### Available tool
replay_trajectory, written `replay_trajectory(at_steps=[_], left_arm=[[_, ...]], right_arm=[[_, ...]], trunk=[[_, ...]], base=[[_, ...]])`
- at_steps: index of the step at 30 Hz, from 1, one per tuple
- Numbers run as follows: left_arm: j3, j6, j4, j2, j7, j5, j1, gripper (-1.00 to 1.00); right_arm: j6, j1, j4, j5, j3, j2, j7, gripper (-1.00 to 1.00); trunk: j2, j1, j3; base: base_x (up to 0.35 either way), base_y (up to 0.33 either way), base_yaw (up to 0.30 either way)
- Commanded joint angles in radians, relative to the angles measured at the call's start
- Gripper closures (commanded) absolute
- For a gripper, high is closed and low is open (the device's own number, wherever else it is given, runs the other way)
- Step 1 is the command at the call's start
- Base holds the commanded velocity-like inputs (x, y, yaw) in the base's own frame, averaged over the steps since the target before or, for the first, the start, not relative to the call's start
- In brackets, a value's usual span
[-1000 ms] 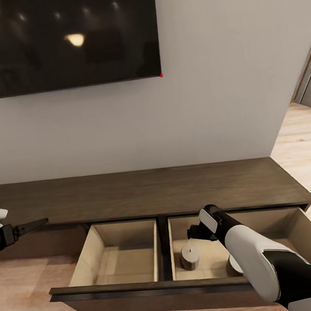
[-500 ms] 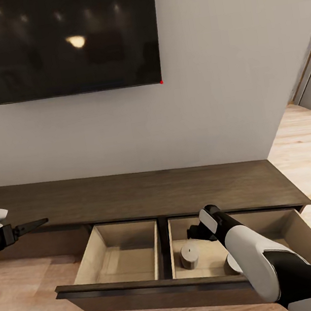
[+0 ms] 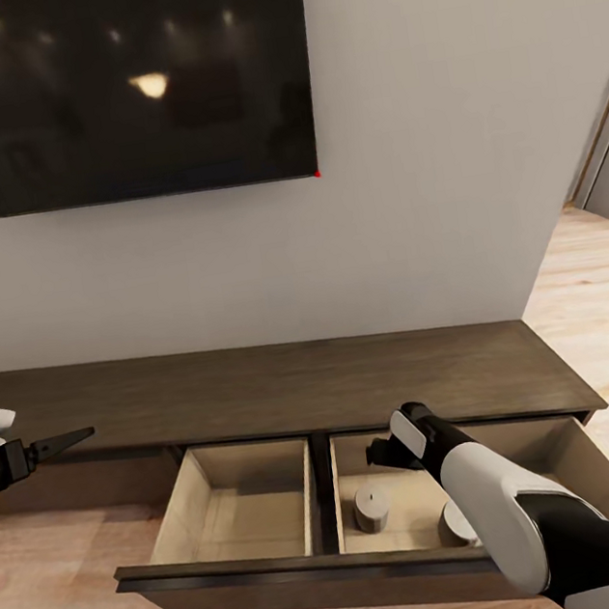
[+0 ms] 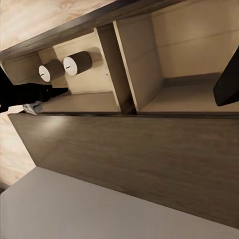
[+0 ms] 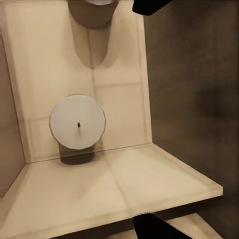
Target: Place each of the two pumpkins and all three candles from the living room inside a cabinet in the living room (use any cabinet), then make sure every cabinet is closed, and position the cauldron so it is next to a table in the living room.
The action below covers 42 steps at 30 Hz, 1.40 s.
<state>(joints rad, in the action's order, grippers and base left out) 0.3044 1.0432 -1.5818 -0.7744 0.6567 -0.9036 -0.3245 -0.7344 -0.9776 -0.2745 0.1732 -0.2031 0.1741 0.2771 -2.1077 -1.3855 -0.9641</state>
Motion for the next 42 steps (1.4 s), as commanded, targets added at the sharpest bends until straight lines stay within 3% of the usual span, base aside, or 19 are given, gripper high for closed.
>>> replay_trajectory(at_steps=[1,17,22,24,27,30,32,35,42], left_arm=[[0.001,0.004,0.000,0.000,0.006,0.005,-0.001,-1.00],[0.001,0.004,0.001,0.001,0.005,0.008,-0.002,-1.00],[0.001,0.004,0.002,0.001,0.005,0.011,-0.002,-1.00],[0.001,0.004,0.002,0.001,0.004,0.011,-0.002,-1.00],[0.001,0.004,0.002,0.001,0.003,0.013,-0.002,-1.00],[0.001,0.004,0.002,0.001,0.000,0.014,-0.002,-1.00],[0.001,0.004,0.002,0.001,-0.002,0.014,-0.002,-1.00],[0.001,0.004,0.002,0.001,-0.004,0.015,-0.002,-1.00],[0.001,0.004,0.002,0.001,-0.005,0.015,-0.002,-1.00]], right_arm=[[-0.001,0.000,-0.004,0.011,-0.001,0.000,0.009,-1.00],[0.006,0.002,-0.015,0.008,0.001,0.000,-0.011,-1.00],[0.029,0.026,-0.073,0.006,0.002,0.000,-0.027,-1.00],[0.043,0.066,-0.138,0.006,0.014,0.000,-0.060,-1.00],[0.067,0.140,-0.274,0.005,0.062,0.000,-0.124,-1.00],[0.082,0.242,-0.456,0.005,0.109,0.000,-0.165,-1.00],[0.085,0.345,-0.644,0.010,0.136,0.000,-0.183,-1.00],[0.087,0.430,-0.789,0.015,0.150,0.000,-0.192,-1.00],[0.088,0.501,-0.894,0.017,0.156,0.000,-0.196,-1.00]], trunk=[[0.007,0.004,0.002],[0.119,0.065,0.052],[0.154,0.085,0.068],[0.168,0.092,0.074],[0.189,0.104,0.084],[0.210,0.115,0.093],[0.224,0.123,0.099],[0.245,0.134,0.109],[0.294,0.161,0.131]], base=[[0.000,0.000,0.000],[0.000,0.000,0.000],[0.000,0.000,0.000],[0.000,0.000,0.000],[0.000,0.000,0.000],[0.000,0.000,0.000],[0.000,0.000,0.000],[0.000,0.000,0.000],[0.000,0.000,0.000]])
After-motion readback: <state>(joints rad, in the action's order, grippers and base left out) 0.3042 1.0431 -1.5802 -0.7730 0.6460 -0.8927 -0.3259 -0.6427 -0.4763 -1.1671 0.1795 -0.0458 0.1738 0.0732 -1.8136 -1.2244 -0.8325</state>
